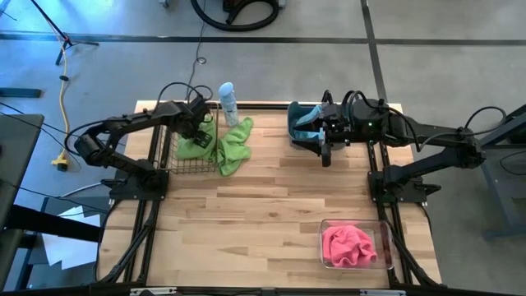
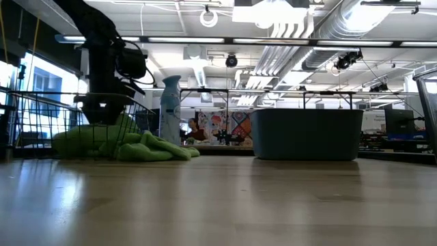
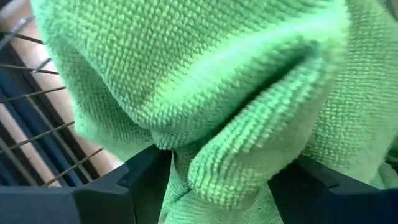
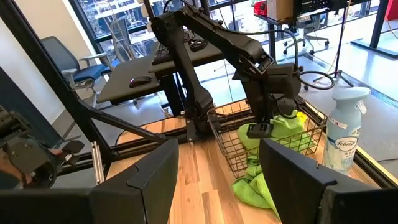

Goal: Sort microfiber towel by color & place in baskets
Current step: Put the bottom green towel into the wire basket, then put the green towel into the wire basket

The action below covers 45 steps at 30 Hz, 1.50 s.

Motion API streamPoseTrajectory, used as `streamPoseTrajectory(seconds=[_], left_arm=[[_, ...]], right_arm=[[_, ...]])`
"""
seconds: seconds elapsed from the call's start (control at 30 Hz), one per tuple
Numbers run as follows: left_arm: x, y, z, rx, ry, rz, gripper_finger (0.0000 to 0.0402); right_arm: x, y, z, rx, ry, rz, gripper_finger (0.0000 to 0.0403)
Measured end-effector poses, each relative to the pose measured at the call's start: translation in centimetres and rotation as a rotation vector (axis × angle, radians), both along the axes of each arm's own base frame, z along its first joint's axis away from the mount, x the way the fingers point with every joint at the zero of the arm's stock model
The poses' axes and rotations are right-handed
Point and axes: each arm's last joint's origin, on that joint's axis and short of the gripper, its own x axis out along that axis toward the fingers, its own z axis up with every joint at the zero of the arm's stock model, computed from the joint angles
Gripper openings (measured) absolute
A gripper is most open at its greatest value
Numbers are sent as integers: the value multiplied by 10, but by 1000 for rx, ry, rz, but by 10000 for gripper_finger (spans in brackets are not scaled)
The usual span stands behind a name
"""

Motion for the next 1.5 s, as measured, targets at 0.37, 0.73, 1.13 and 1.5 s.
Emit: streamPoseTrajectory(seconds=[0.37, 0.73, 1.13, 1.5], left_arm=[[2, 3, 23, 0, 41, -2, 233], [-6, -2, 55, 139, 23, -10, 233], [-31, -27, 124, 522, -345, 41, 232], [-51, -49, 197, 983, -860, -4, 232]], right_arm=[[0, 0, 0, 0, 0, 0, 220], [0, 0, 1, 5, -2, -1, 220], [0, 0, 1, 7, -3, -1, 220], [0, 0, 1, 7, -3, -1, 220]])
